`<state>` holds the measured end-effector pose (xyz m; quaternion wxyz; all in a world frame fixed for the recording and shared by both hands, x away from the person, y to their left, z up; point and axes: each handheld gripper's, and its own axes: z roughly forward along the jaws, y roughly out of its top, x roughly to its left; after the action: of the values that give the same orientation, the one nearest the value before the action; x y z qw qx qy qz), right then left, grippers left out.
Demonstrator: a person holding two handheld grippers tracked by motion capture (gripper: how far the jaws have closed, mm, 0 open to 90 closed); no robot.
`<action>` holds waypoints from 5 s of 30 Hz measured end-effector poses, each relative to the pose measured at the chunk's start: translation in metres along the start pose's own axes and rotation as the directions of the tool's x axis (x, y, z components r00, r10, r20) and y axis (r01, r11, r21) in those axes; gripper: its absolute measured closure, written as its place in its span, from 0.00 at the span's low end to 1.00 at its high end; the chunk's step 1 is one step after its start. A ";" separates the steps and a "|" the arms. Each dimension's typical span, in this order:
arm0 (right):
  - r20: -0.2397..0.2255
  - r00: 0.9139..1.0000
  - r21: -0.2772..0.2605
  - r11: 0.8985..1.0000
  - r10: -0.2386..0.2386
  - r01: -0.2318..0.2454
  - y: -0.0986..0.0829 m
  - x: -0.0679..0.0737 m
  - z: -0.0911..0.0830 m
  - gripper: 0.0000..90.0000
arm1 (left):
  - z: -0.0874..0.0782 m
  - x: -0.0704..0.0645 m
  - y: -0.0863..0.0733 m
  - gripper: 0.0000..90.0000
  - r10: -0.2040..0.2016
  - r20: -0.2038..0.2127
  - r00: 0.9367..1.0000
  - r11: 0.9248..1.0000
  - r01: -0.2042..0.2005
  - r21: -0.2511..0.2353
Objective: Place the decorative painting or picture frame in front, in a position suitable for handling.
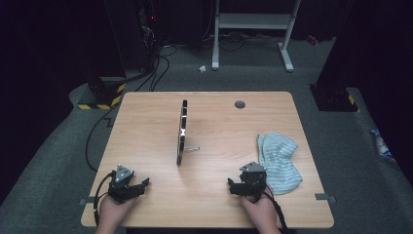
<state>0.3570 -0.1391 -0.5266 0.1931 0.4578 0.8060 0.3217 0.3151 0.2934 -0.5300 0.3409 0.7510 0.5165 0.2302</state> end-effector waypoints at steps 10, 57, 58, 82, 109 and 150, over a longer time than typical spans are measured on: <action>-0.012 1.000 -0.002 1.000 -0.014 0.014 -0.003 0.000 -0.003 0.10 | -0.002 -0.002 -0.002 0.30 -0.010 -0.015 1.000 1.000 0.010 0.002; -0.037 0.998 -0.026 0.999 -0.042 0.041 -0.006 0.001 -0.007 0.23 | 0.000 -0.001 0.000 0.30 0.013 0.015 1.000 1.000 -0.013 0.003; -0.040 0.998 -0.031 0.998 -0.051 0.050 -0.007 0.002 -0.008 0.26 | 0.000 -0.001 0.000 0.31 0.013 0.015 1.000 1.000 -0.013 0.002; -0.150 0.983 -0.238 0.969 -0.104 0.066 0.018 0.058 -0.020 0.40 | -0.004 -0.003 -0.004 0.30 0.007 0.009 1.000 1.000 -0.007 0.001; -0.140 0.977 -0.379 0.920 -0.162 0.098 0.111 0.137 0.010 0.58 | -0.001 -0.001 -0.001 0.31 0.029 0.042 0.999 1.000 -0.029 0.002; -0.128 0.986 -0.378 0.925 -0.105 0.050 0.118 0.101 0.002 0.82 | -0.001 -0.001 -0.001 0.31 0.027 0.040 0.999 1.000 -0.027 0.001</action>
<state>0.3796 -0.0068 -0.4477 0.2297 0.3558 0.7595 0.4937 0.3140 0.2933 -0.5299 0.3474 0.7627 0.4995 0.2192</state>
